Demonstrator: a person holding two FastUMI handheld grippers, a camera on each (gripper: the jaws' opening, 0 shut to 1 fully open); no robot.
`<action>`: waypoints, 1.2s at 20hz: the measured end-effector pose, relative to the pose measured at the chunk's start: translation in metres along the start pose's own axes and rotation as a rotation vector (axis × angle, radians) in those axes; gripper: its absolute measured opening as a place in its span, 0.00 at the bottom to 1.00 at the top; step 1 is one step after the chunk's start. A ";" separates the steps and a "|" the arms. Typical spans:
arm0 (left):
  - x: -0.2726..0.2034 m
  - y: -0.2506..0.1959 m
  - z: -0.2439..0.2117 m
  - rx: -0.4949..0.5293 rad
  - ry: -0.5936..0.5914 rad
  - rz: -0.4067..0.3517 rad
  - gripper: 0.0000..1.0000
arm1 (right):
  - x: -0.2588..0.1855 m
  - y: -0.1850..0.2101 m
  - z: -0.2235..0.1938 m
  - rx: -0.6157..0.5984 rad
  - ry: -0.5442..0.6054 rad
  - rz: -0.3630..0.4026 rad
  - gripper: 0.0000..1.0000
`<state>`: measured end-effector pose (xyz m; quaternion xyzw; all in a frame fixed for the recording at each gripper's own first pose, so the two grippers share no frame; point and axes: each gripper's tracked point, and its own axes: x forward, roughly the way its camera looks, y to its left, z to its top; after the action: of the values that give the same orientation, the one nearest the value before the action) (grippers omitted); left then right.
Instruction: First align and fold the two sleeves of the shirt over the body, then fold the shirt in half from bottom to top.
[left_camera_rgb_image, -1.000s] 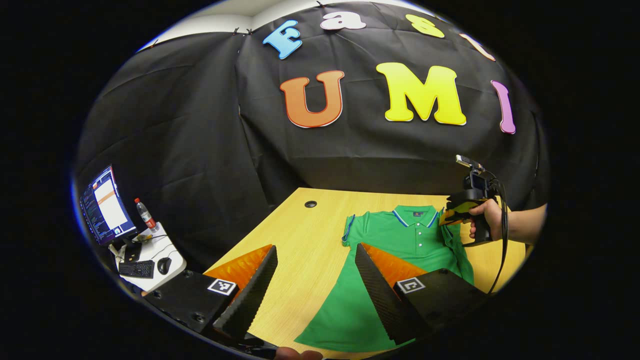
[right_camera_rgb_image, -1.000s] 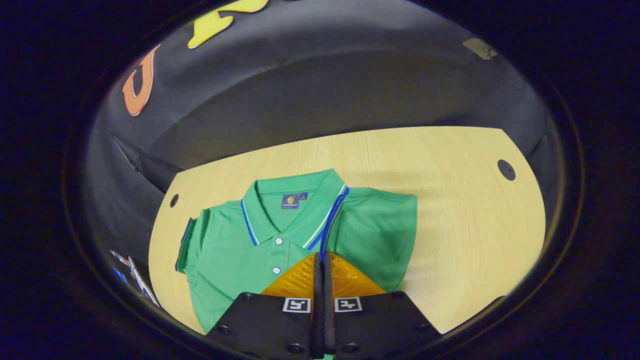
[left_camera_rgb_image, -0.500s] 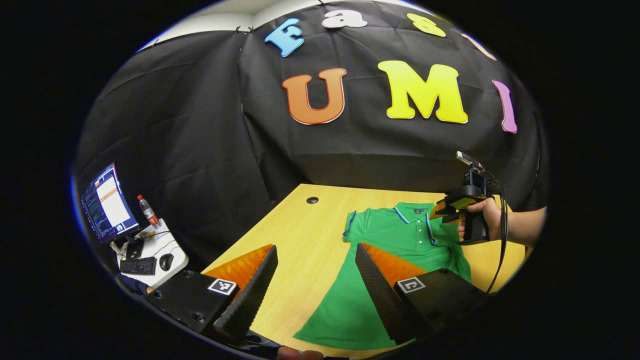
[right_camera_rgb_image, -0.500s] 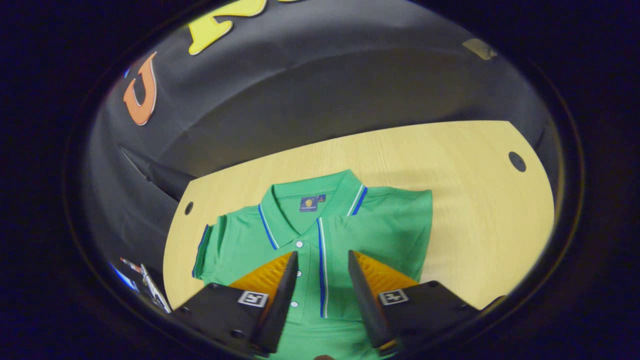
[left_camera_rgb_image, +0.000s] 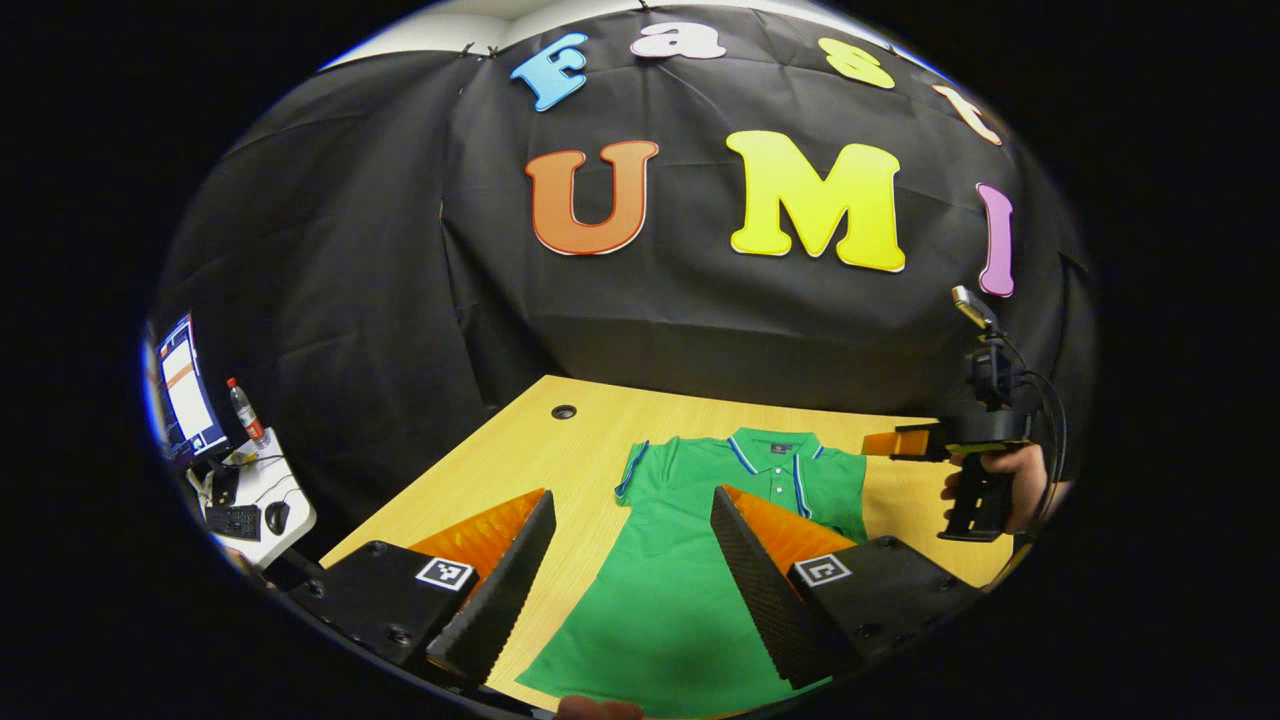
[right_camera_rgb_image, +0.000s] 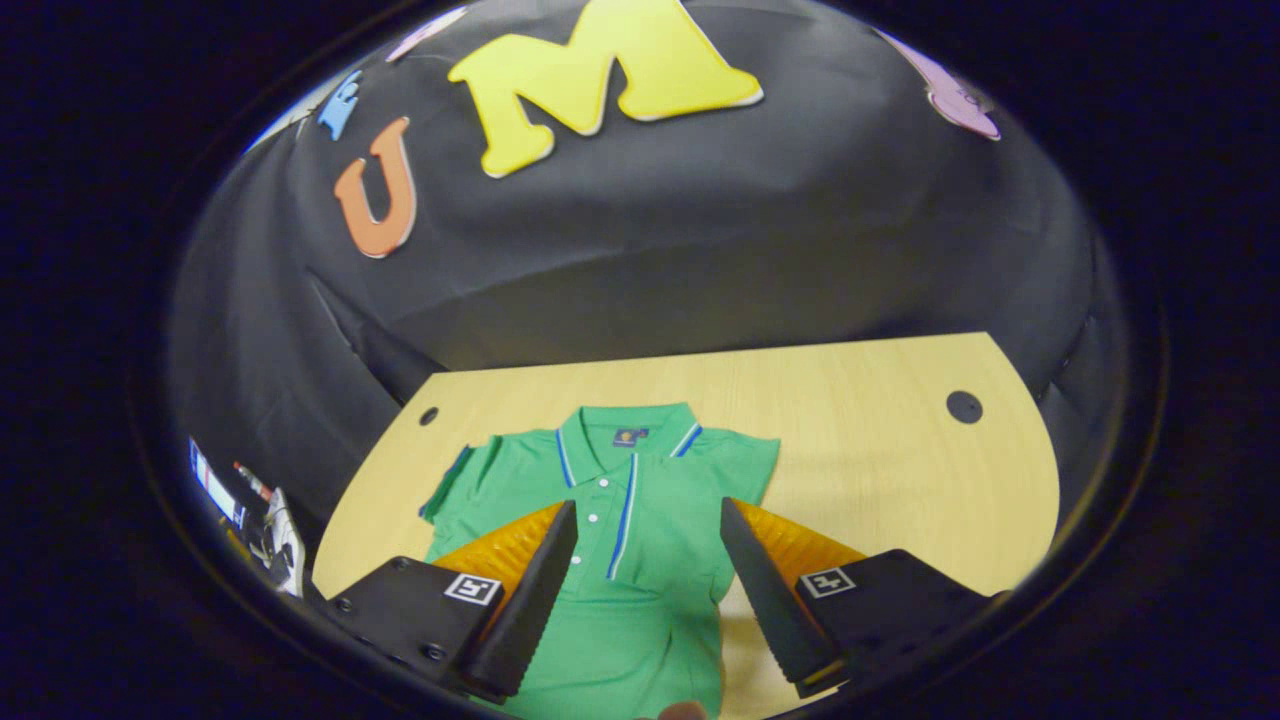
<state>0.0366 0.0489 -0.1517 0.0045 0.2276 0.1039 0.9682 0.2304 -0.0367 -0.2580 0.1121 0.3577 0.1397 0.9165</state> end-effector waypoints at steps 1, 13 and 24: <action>0.006 0.000 0.001 0.004 0.004 -0.013 1.00 | -0.017 0.002 0.005 -0.021 -0.031 0.014 0.92; 0.146 -0.001 0.008 0.136 0.017 -0.276 1.00 | -0.165 0.047 -0.004 -0.154 -0.181 -0.012 0.93; 0.287 0.015 -0.101 0.193 0.258 -0.373 0.98 | -0.212 0.043 -0.054 -0.103 -0.133 -0.197 0.93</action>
<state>0.2403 0.1180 -0.3677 0.0417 0.3549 -0.0993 0.9287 0.0361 -0.0620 -0.1513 0.0381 0.2980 0.0595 0.9519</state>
